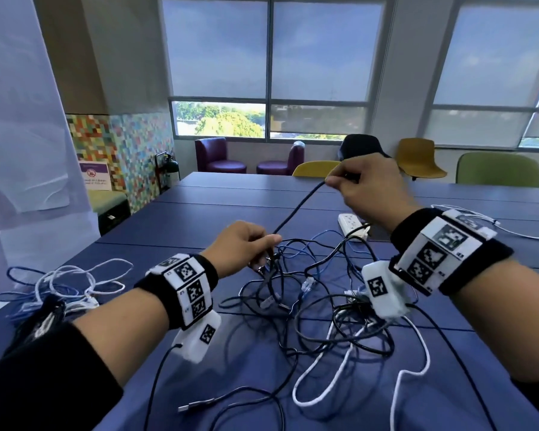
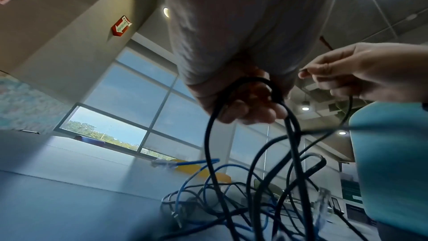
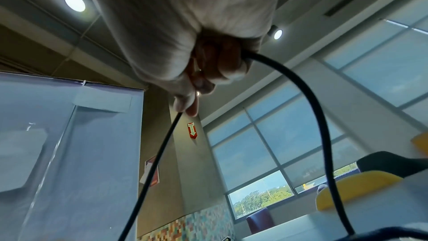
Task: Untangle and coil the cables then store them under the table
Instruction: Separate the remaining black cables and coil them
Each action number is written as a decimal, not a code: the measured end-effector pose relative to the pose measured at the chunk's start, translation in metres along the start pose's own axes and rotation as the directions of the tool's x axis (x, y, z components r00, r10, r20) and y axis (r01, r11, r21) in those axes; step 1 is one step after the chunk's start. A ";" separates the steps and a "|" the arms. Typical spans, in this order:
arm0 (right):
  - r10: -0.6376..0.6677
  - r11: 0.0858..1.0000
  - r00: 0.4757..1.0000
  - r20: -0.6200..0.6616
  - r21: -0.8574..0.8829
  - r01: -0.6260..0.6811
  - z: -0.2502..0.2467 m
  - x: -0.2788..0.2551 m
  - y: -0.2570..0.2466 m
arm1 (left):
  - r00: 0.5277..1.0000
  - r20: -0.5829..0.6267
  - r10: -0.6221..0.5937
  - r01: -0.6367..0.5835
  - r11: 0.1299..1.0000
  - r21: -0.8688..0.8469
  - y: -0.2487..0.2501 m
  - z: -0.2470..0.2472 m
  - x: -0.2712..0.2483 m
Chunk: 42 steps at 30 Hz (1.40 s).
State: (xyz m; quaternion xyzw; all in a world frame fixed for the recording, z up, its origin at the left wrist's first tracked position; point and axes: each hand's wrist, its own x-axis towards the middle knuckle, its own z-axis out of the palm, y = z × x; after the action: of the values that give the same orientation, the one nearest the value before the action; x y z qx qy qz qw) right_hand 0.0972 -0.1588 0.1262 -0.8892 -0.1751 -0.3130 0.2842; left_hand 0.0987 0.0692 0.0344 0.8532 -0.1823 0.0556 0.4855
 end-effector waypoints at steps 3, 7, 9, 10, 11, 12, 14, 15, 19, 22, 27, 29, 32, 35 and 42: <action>0.022 1.000 0.992 -0.125 -0.016 -0.024 -0.008 0.006 0.005 | 0.984 -0.113 0.141 -0.134 0.989 0.068 -0.004 0.007 -0.005; 0.072 0.994 0.988 -0.138 -0.071 -0.082 -0.025 0.015 0.010 | 0.853 -0.291 0.434 -0.401 0.901 0.168 0.001 0.007 -0.013; 0.082 0.986 0.996 -0.047 -0.142 -0.088 -0.031 0.017 0.013 | 0.772 -0.316 0.551 -0.517 0.834 0.191 0.010 0.003 -0.017; 0.088 0.982 0.996 -0.021 -0.165 -0.090 -0.033 0.018 0.015 | 0.741 -0.330 0.585 -0.561 0.809 0.174 0.016 0.001 -0.019; 0.099 0.979 0.995 -0.014 -0.180 -0.100 -0.035 0.019 0.016 | 0.715 -0.341 0.610 -0.597 0.787 0.157 0.022 0.000 -0.020; 0.118 0.975 0.993 -0.019 -0.186 -0.119 -0.036 0.020 0.017 | 0.700 -0.346 0.625 -0.619 0.772 0.142 0.027 -0.002 -0.021; 0.154 0.969 0.987 -0.055 -0.186 -0.161 -0.037 0.022 0.020 | 0.701 -0.352 0.620 -0.635 0.768 0.089 0.037 -0.003 -0.025; 0.169 0.967 0.983 -0.077 -0.179 -0.181 -0.037 0.023 0.021 | 0.710 -0.359 0.605 -0.633 0.773 0.050 0.041 -0.006 -0.028; 0.199 0.966 0.980 -0.025 -0.165 -0.200 -0.040 0.024 0.025 | 0.764 -0.414 0.496 -0.565 0.823 -0.057 0.051 -0.013 -0.038; 0.177 0.969 0.974 0.139 -0.197 -0.148 -0.028 0.015 0.018 | 0.816 -0.464 0.344 -0.470 0.862 -0.187 0.052 -0.013 -0.037; -0.088 0.996 0.996 -0.029 -0.018 0.088 -0.007 -0.018 -0.020 | 0.878 -0.472 0.076 -0.305 0.850 -0.430 0.053 0.000 -0.030; -0.065 0.993 0.995 0.081 0.103 0.056 -0.002 -0.032 -0.039 | 0.892 -0.450 0.026 -0.274 0.824 -0.495 0.056 0.007 -0.029; 0.081 0.982 0.970 0.230 0.150 -0.118 0.011 -0.047 -0.054 | 0.906 -0.422 0.022 -0.267 0.804 -0.532 0.062 0.019 -0.028; 0.138 0.986 0.978 0.154 0.075 -0.151 0.024 -0.054 -0.049 | 0.916 -0.402 0.013 -0.254 0.794 -0.552 0.062 0.027 -0.028; 0.320 0.812 0.909 0.268 0.417 -0.409 0.019 -0.054 -0.016 | 0.863 -0.463 -0.202 -0.103 0.826 -0.554 0.042 0.013 -0.022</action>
State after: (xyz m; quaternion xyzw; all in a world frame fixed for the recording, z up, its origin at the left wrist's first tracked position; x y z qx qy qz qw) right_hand 0.0574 -0.1420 0.0851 -0.8372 -0.0959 -0.1174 0.5254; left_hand 0.0619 0.0448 0.0557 0.6326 -0.0346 0.2065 0.7457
